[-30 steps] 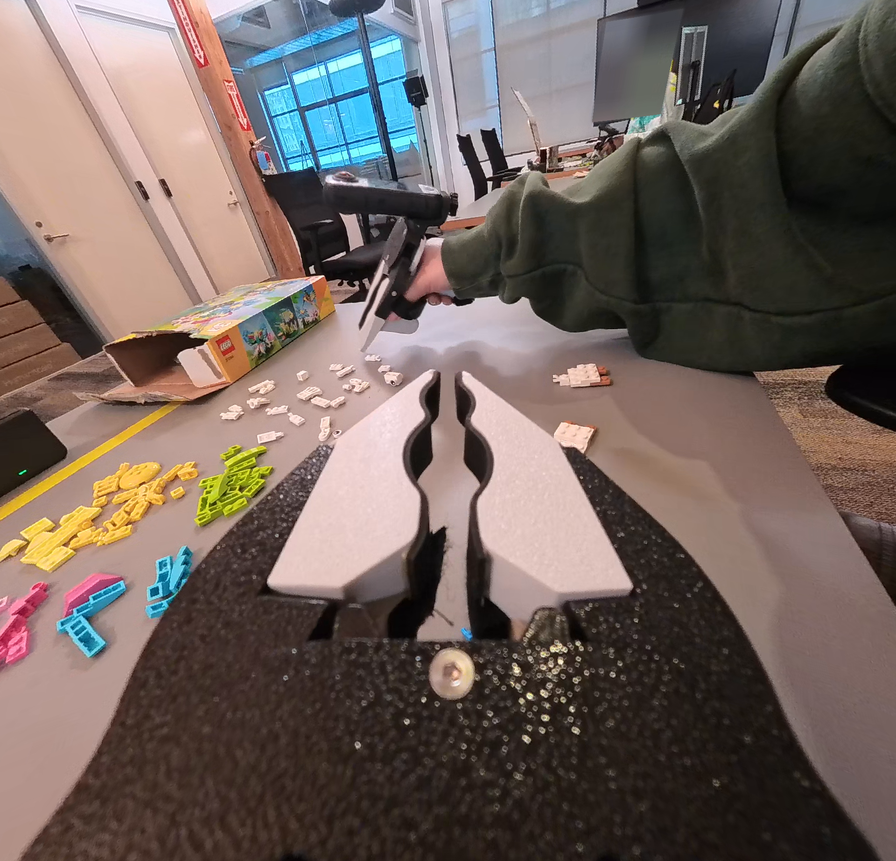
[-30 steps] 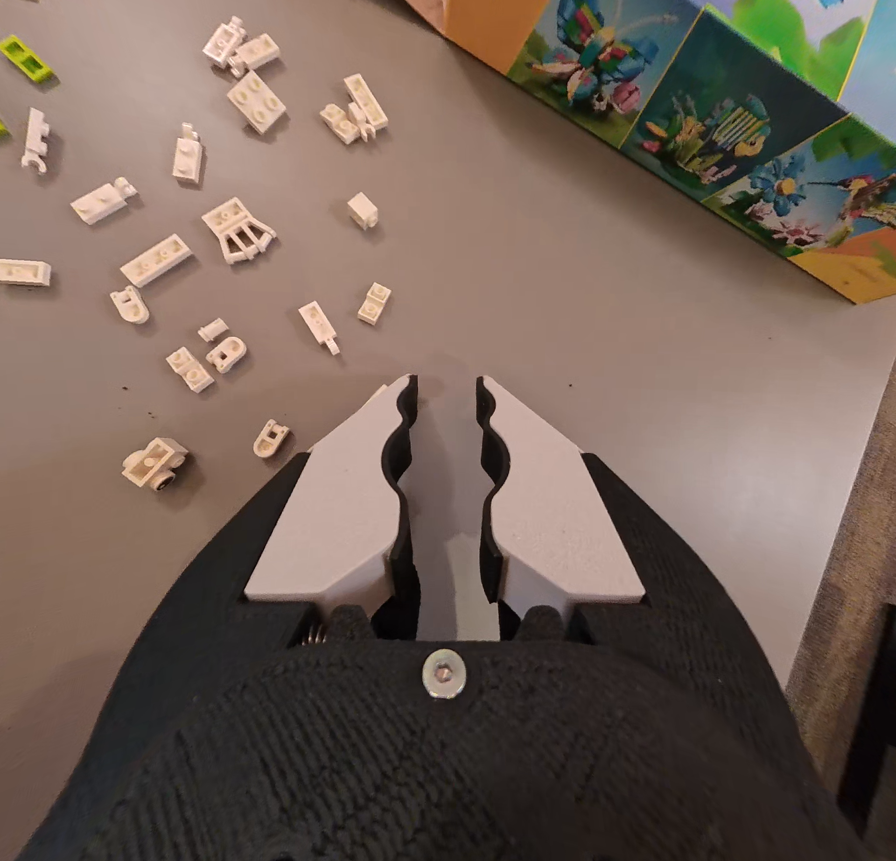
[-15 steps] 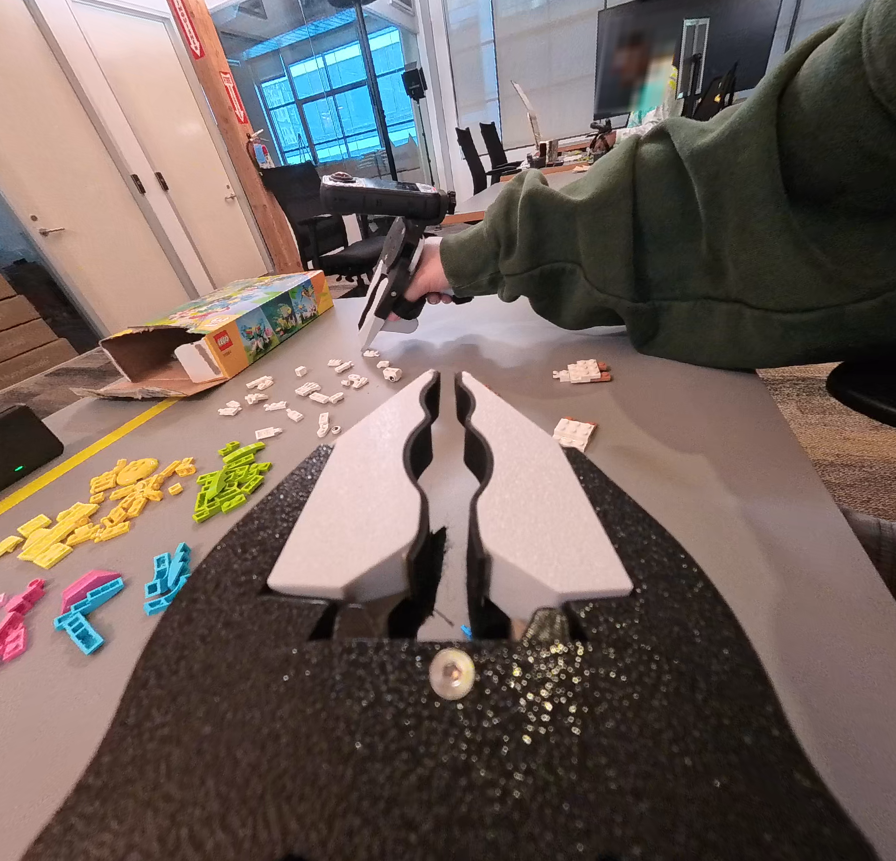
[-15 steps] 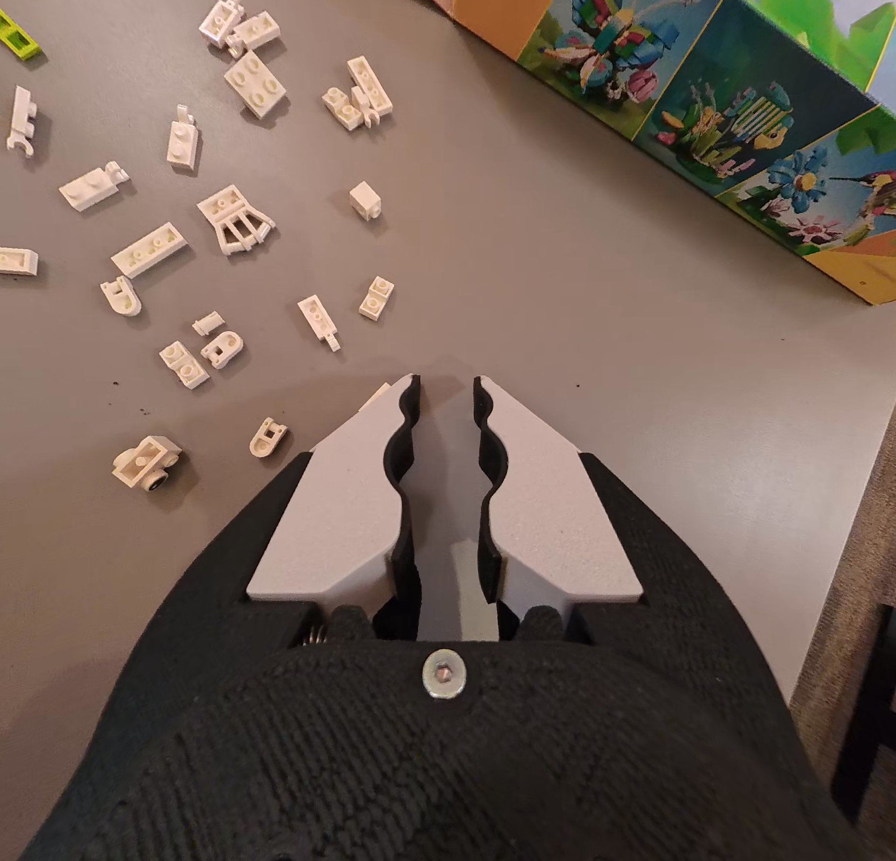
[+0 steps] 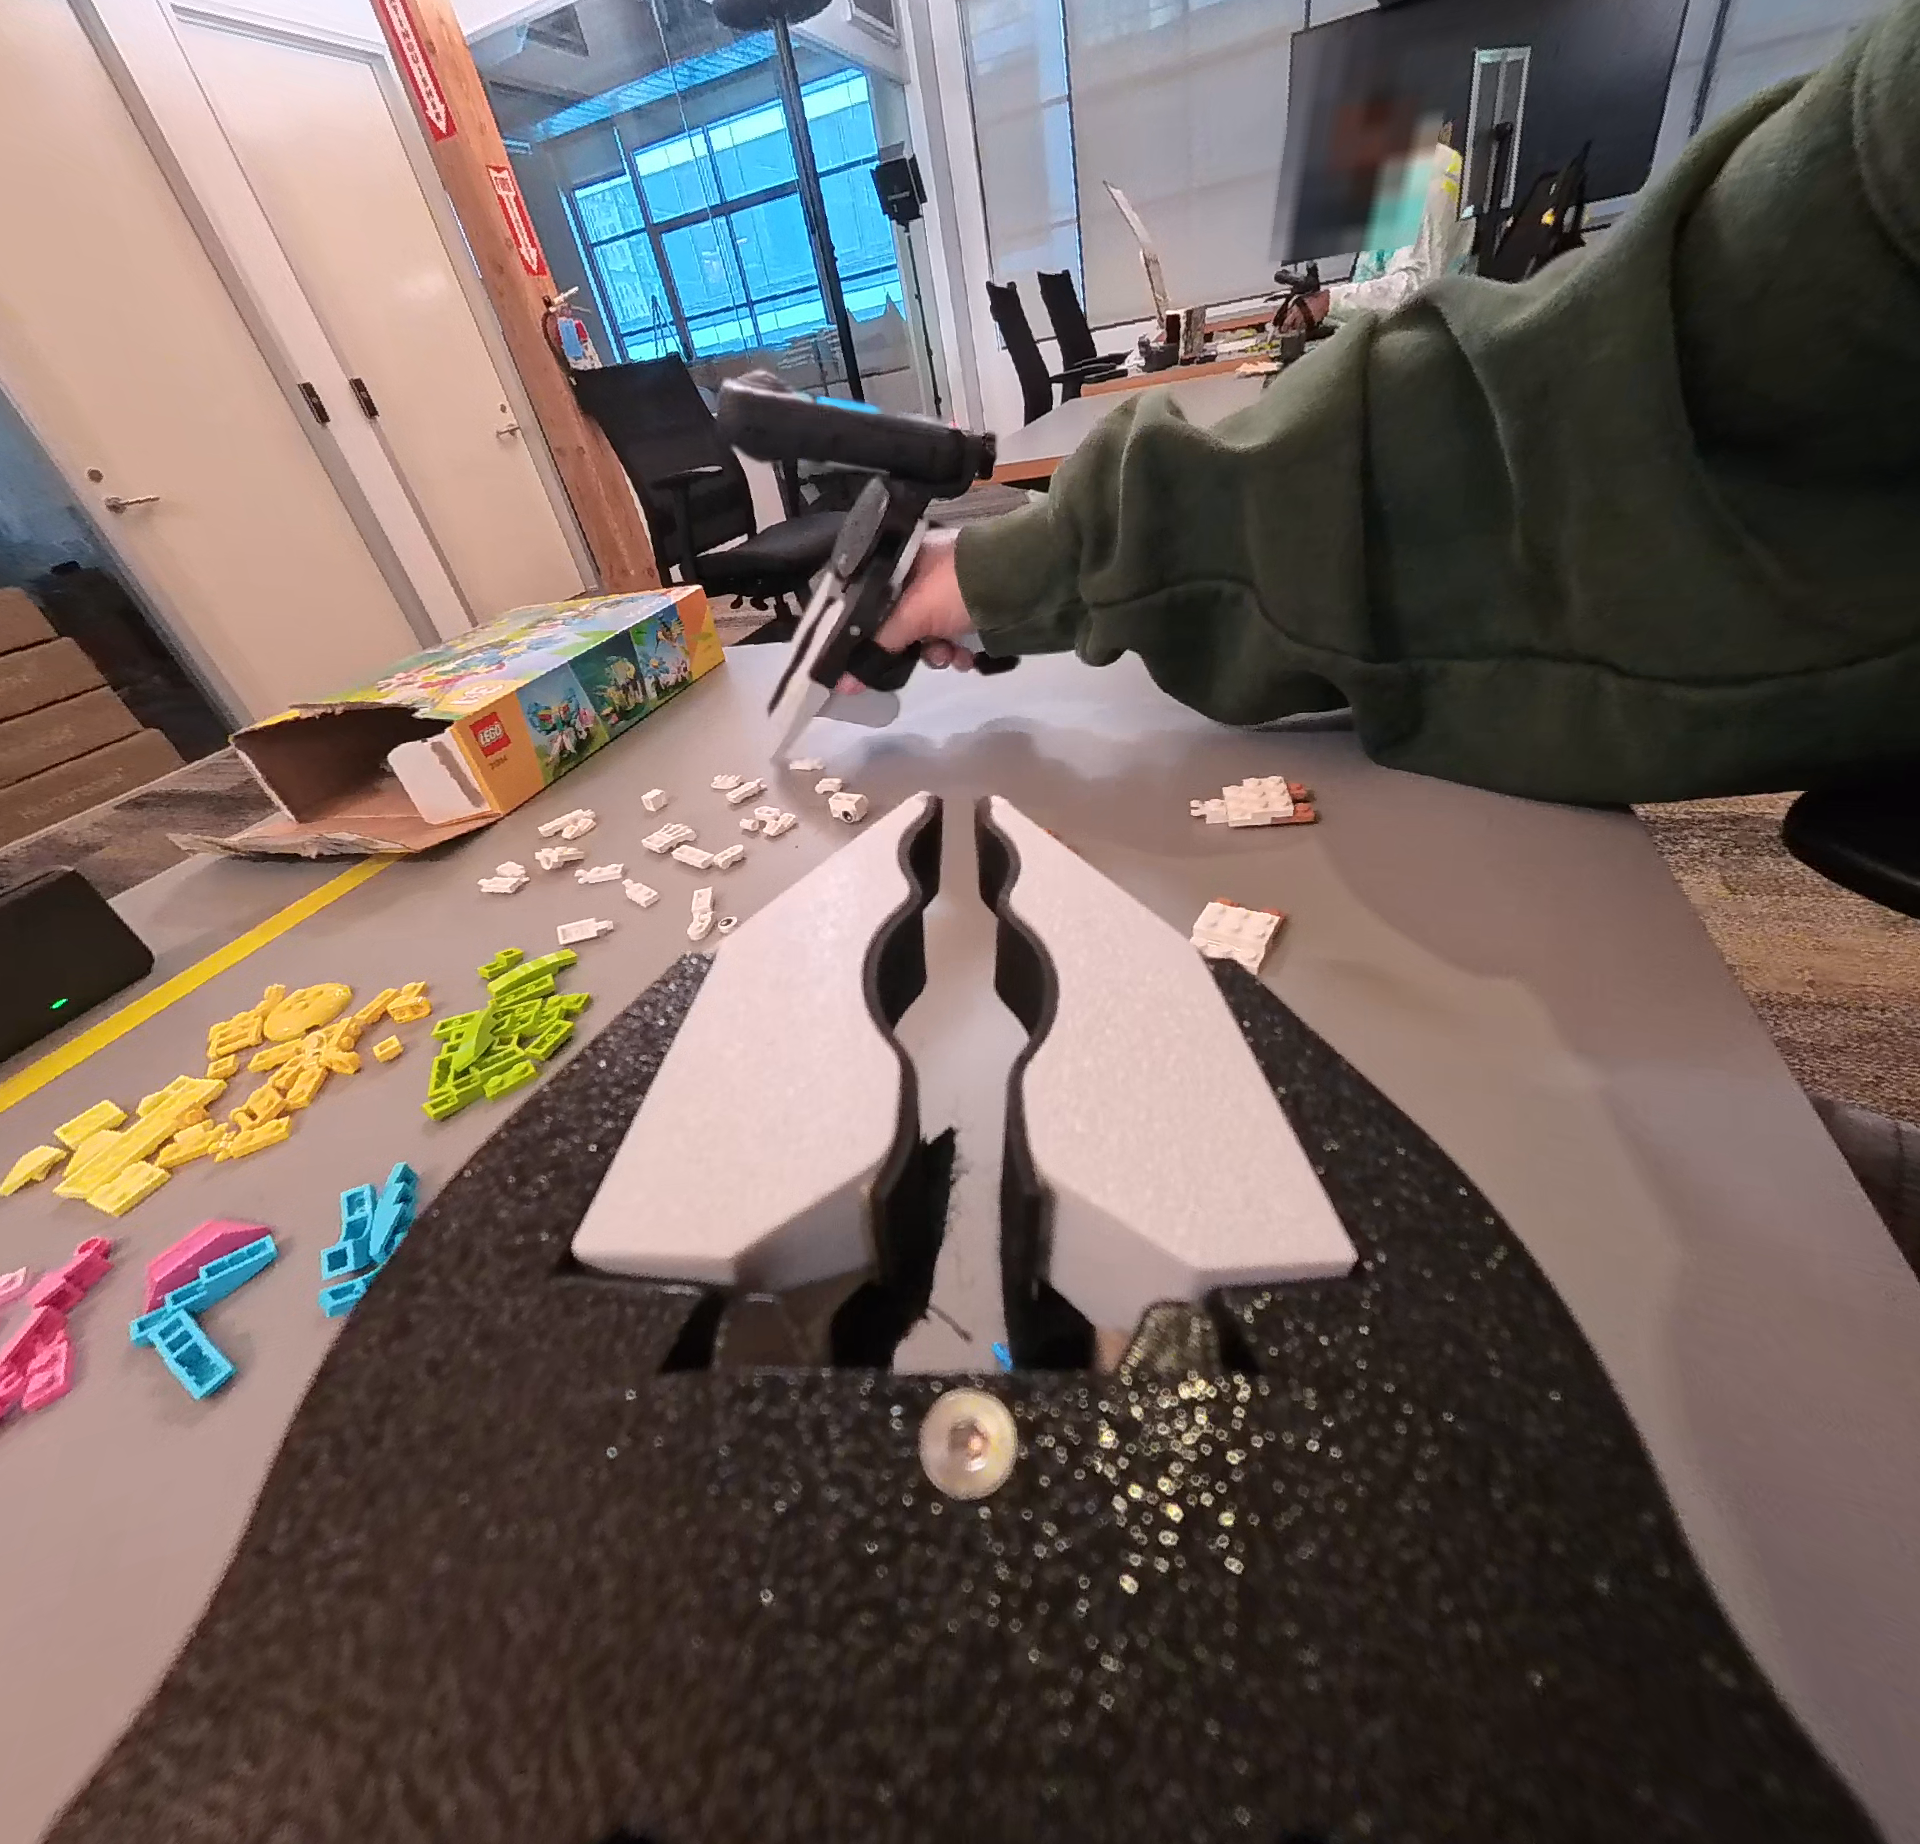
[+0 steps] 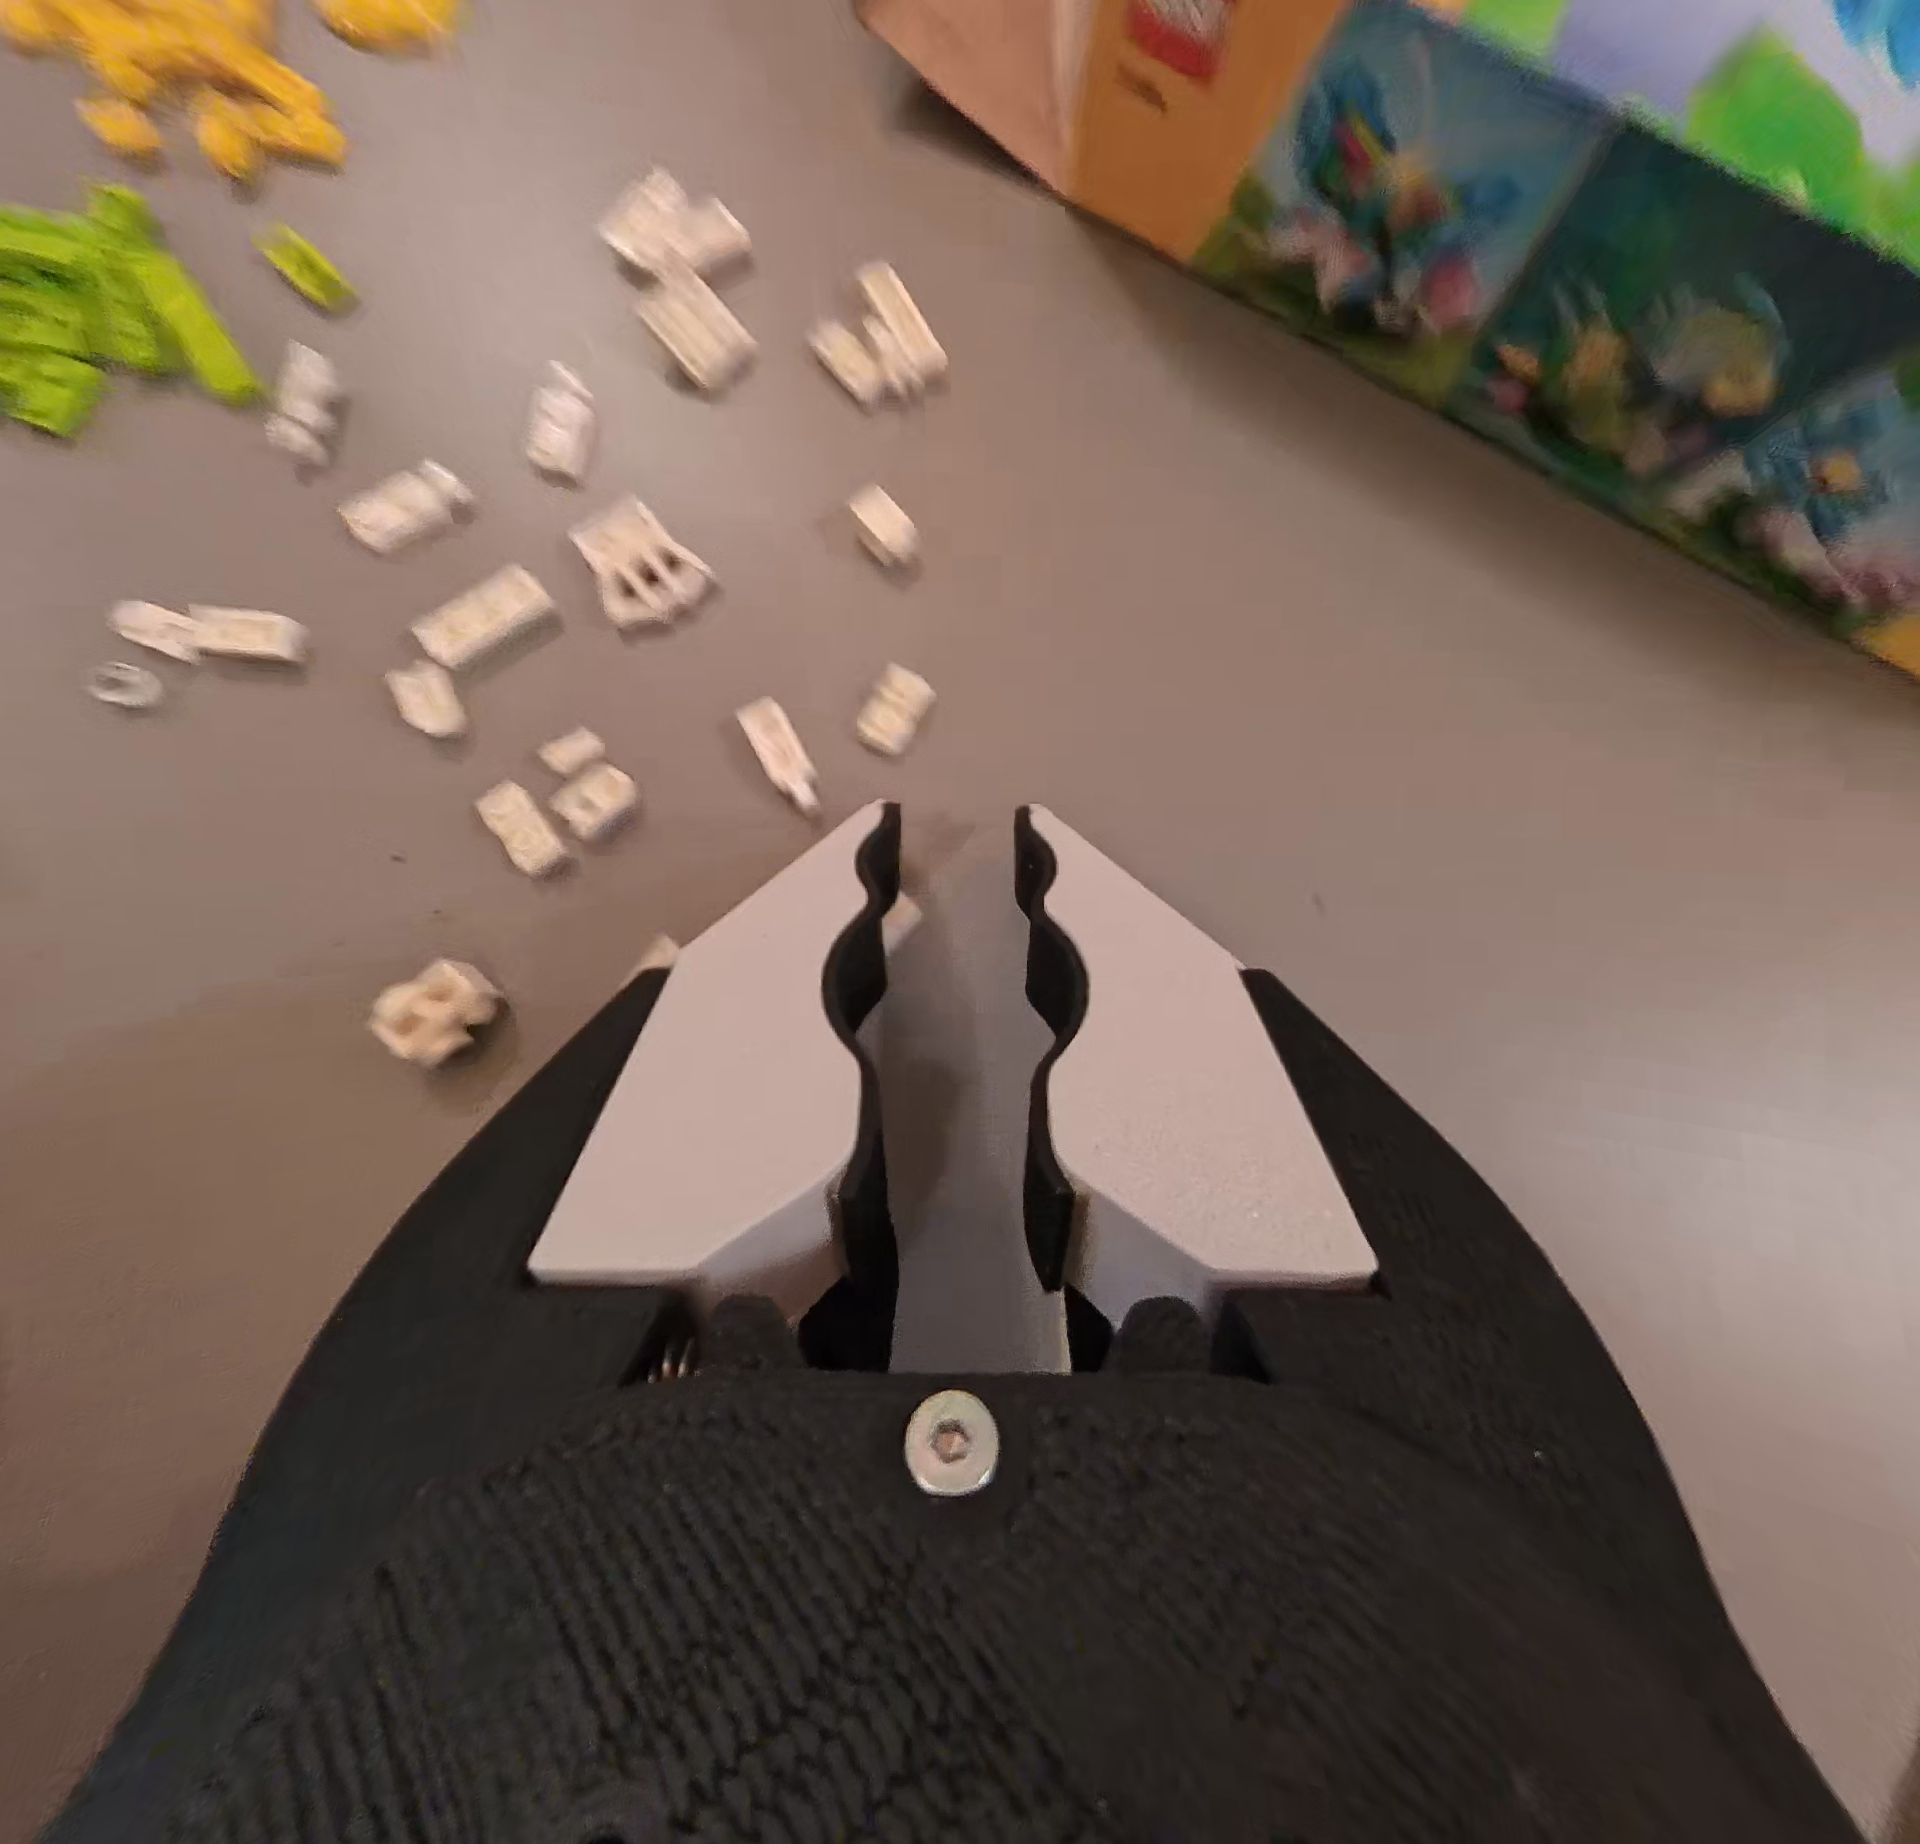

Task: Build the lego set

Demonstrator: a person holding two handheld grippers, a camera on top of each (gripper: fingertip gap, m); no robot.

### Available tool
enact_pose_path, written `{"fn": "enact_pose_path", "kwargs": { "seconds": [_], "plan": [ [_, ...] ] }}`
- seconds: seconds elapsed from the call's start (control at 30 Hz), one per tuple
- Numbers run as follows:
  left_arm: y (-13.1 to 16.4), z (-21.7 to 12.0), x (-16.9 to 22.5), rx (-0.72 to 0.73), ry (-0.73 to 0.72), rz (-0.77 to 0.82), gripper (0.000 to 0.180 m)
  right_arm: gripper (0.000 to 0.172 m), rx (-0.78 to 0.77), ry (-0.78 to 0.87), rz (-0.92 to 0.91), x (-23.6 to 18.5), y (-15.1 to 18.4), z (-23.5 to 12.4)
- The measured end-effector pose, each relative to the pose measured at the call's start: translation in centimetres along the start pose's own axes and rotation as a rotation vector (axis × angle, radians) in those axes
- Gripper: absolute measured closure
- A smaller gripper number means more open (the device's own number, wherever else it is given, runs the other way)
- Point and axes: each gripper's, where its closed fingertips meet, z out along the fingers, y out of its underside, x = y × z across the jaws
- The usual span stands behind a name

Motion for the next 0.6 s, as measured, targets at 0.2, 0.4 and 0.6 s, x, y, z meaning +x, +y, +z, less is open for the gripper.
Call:
{"fn": "enact_pose_path", "kwargs": {
  "seconds": [0.2, 0.4, 0.6],
  "plan": [
    [-0.1, 0.0, 0.2, 0.000, 0.003, 0.016, 0.177, 0.152, 0.121, -0.226, -0.011, -2.8, -5.7, 2.4],
    [0.1, 0.0, -0.2, -0.004, -0.003, 0.001, 0.177, 0.153, 0.065, -0.224, -0.014, -1.4, -6.9, 6.0],
    [0.3, 0.0, -0.2, -0.008, -0.001, -0.007, 0.177, 0.157, 0.029, -0.291, -0.061, -1.9, -6.9, 7.1]
  ]
}}
